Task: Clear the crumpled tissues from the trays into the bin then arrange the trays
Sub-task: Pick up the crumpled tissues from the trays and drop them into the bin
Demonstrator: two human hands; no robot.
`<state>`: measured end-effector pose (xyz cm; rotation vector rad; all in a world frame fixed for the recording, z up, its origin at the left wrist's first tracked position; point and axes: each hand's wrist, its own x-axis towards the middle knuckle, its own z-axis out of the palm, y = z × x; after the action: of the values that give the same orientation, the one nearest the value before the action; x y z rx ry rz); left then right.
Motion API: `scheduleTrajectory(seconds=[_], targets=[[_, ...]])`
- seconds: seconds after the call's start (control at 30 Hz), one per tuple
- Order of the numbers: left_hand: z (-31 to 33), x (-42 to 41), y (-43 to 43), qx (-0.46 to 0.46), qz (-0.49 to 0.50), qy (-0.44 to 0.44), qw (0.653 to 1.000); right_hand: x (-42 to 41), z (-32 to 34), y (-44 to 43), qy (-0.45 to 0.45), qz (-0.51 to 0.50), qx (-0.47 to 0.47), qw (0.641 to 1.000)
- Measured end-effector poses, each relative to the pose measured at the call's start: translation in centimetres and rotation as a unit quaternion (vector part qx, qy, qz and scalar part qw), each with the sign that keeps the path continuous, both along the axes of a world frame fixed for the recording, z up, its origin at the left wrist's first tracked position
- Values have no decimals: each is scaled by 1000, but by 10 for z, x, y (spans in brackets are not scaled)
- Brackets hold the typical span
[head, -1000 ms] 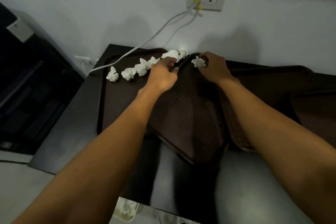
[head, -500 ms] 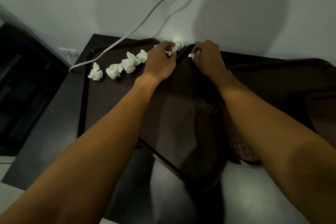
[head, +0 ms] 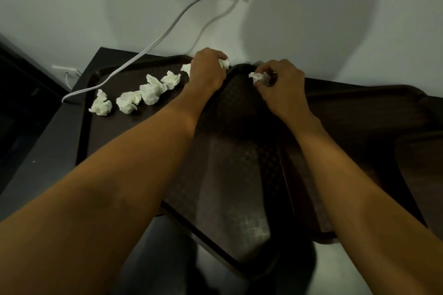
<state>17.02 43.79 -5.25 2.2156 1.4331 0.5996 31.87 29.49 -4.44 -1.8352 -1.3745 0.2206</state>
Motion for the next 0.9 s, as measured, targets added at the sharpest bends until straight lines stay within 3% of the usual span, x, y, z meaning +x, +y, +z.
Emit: scheduleTrajectory(seconds=[0.17, 0.43, 0.67, 0.9], targets=[[-10, -1, 6, 30, -6, 27, 999, 2, -4, -5, 0, -1, 3, 1000], [5, -20, -2, 106, 17, -26, 994, -5, 2, -9, 11, -11, 13, 1000], [27, -62, -30, 60, 50, -160, 984, -41, 16, -13, 26, -11, 16, 999], [47, -127, -89, 21, 77, -212, 974, -99, 35, -31, 59, -16, 1, 998]])
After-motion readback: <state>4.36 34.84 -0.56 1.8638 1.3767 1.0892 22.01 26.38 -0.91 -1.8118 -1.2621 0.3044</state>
